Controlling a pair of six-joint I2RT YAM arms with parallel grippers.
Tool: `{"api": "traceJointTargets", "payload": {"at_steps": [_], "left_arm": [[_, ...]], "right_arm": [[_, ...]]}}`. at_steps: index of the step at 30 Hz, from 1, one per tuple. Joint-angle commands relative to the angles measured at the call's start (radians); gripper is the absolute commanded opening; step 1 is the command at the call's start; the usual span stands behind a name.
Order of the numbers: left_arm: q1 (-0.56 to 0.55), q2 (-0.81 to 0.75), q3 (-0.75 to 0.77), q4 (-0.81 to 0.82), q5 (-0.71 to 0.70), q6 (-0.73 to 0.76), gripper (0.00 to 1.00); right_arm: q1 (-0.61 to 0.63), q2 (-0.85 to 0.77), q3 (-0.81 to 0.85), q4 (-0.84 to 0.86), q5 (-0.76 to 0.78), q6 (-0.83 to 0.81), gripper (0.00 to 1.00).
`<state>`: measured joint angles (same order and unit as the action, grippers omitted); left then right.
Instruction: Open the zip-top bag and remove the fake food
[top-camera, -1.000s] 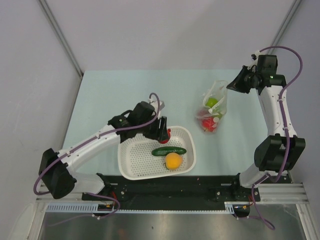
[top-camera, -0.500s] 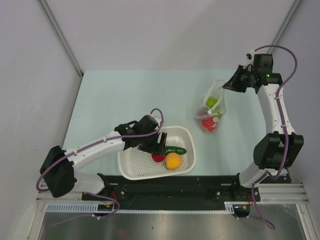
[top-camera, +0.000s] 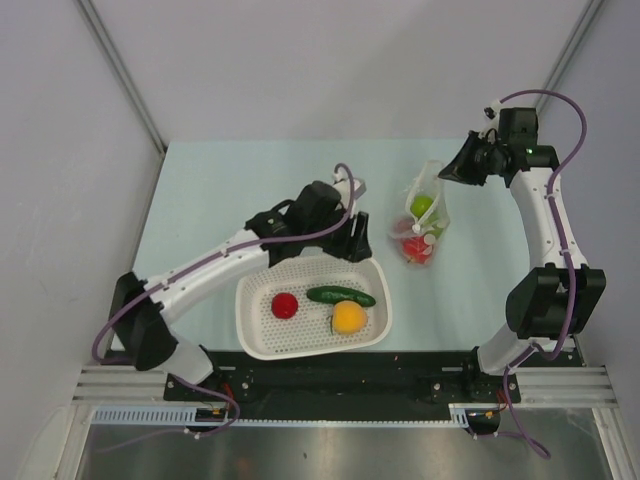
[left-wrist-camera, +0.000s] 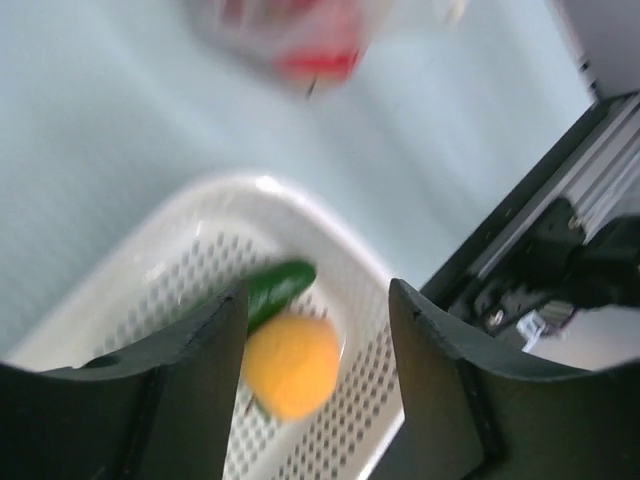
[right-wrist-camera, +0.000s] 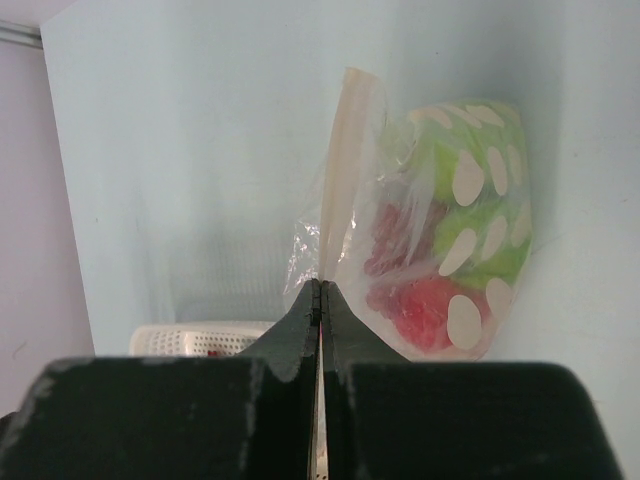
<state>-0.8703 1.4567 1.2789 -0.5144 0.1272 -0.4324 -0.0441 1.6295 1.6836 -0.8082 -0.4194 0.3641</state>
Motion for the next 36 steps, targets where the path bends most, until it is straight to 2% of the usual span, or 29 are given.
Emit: {"api": "traceJointTargets", "payload": {"at_steps": [1,2,3,5,12,15,21,29,33,36], "left_arm": [[0.005,0.182,0.253,0.117,0.048,0.066,0.58],[0.01,0.221,0.302,0.113,0.06,0.058,0.51],[0.016,0.261,0.403,0.108,0.074,0.038,0.48],[0.022,0.37,0.505,0.087,0.086,0.023,0.42],[0.03,0.677,0.937,0.039,0.124,-0.049,0.33],[0.03,0.787,1.006,0.06,0.152,-0.09,0.3],[0.03,0.861,0.975,0.109,0.141,-0.161,0.29],[0.014,0.959,0.967,0.117,0.108,-0.253,0.4],[0.001,0.97,0.942,0.126,0.036,-0.259,0.44],[-0.007,0.964,0.93,0.131,-0.033,-0.255,0.52]], "right_arm": [[0.007,-0.028,0.033,-0.014,0.005,-0.01,0.0],[0.007,-0.031,0.031,-0.013,0.005,-0.008,0.0],[0.009,-0.033,0.033,-0.016,0.004,-0.005,0.0],[0.009,-0.036,0.036,-0.022,0.001,-0.002,0.0],[0.019,-0.046,0.042,-0.045,-0.004,0.006,0.0],[0.029,-0.045,0.05,-0.057,0.002,0.006,0.0],[0.039,-0.057,0.048,-0.06,0.01,0.015,0.0],[0.041,-0.083,0.027,-0.062,0.016,0.022,0.0],[0.041,-0.097,0.013,-0.063,0.011,0.026,0.0],[0.041,-0.106,0.002,-0.068,0.01,0.029,0.0]]}}
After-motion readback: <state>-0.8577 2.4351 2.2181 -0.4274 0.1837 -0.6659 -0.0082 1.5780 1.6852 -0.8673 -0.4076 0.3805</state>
